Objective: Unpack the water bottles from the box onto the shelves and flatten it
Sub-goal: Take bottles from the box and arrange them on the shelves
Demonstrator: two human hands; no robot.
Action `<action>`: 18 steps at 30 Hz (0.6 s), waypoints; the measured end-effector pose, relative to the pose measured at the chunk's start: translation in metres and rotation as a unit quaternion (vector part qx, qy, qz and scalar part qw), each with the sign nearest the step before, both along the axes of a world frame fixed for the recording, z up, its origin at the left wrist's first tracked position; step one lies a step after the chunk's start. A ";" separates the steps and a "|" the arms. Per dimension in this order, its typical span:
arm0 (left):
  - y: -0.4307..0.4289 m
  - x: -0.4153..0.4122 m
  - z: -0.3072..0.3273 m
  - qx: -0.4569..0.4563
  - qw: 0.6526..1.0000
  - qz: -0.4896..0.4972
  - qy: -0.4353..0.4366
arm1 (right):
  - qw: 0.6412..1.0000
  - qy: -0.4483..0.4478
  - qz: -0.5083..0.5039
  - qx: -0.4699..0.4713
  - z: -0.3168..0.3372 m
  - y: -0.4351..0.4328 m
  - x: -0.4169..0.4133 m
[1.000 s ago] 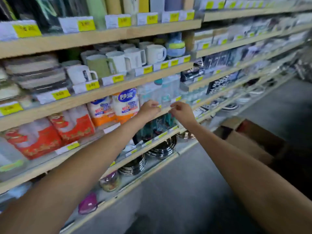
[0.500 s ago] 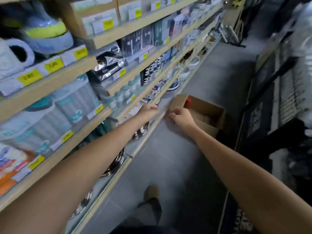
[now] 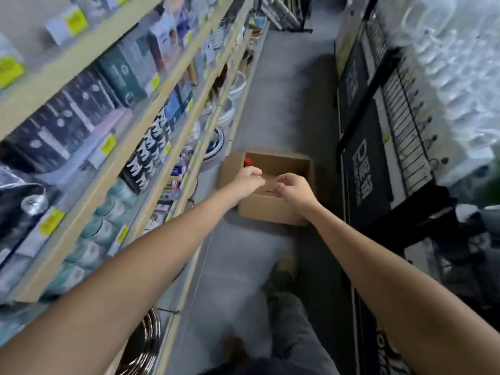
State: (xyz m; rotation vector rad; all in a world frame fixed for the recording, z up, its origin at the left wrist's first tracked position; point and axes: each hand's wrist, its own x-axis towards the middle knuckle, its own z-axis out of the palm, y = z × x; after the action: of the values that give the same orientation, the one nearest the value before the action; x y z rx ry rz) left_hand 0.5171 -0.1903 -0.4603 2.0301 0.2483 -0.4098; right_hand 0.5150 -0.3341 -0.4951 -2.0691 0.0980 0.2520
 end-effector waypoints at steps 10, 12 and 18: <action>-0.041 0.227 -0.065 0.018 0.995 0.003 0.103 | 0.997 0.074 0.015 -0.003 -0.061 -0.042 0.244; -0.043 0.268 -0.075 0.020 0.993 0.017 0.115 | 0.995 0.088 0.032 -0.012 -0.070 -0.048 0.289; -0.030 0.352 -0.110 0.003 0.987 0.082 0.136 | 0.990 0.126 0.054 -0.019 -0.096 -0.044 0.389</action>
State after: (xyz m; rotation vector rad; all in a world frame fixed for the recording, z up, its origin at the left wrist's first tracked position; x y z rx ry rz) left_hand 0.8694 -0.2198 -0.5705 1.9387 0.5804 -0.5812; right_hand 0.9042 -0.3782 -0.5909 -2.0743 0.1443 0.5829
